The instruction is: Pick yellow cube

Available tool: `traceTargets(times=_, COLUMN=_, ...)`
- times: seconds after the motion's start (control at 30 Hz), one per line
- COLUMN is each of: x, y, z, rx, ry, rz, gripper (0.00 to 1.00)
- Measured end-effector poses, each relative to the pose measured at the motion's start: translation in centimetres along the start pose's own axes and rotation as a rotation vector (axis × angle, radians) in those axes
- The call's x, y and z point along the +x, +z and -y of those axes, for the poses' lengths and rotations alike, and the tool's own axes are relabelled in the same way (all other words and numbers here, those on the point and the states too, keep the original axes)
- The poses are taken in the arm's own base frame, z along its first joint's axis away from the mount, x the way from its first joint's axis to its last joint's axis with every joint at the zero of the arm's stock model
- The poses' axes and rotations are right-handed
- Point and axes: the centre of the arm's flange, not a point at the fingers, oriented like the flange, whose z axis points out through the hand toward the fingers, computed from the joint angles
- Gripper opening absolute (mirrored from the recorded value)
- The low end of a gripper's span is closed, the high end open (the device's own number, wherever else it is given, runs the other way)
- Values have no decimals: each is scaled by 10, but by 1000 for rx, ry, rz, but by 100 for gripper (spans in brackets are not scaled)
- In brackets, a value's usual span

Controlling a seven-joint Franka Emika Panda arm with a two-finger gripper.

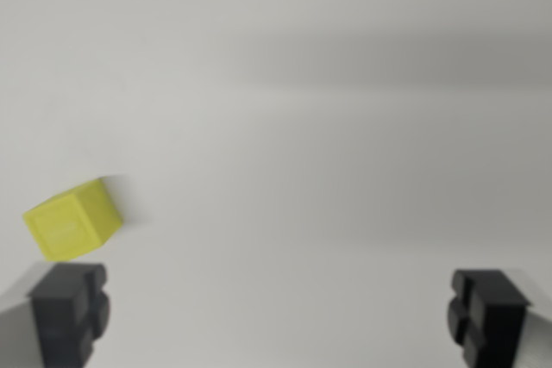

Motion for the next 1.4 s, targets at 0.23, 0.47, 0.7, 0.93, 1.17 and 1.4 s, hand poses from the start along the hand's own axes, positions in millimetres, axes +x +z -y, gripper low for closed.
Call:
traceTargets(times=0.23, x=-10, y=11, z=3, rx=-2, ry=-17, rz=2, gripper=100)
traceTargets(times=0.47, x=-19, y=22, z=5, rx=-3, ry=-35, rz=4, gripper=100)
traceTargets(times=0.7, x=-29, y=34, z=8, rx=-5, ry=-52, rz=7, gripper=100)
traceTargets(times=0.93, x=-38, y=45, z=11, rx=-7, ry=-69, rz=9, gripper=100)
traceTargets(times=1.17, x=-48, y=57, z=13, rx=-9, ry=-86, rz=12, gripper=100)
traceTargets(times=1.4, x=-58, y=68, z=16, rx=-10, ry=-104, rz=14, gripper=100)
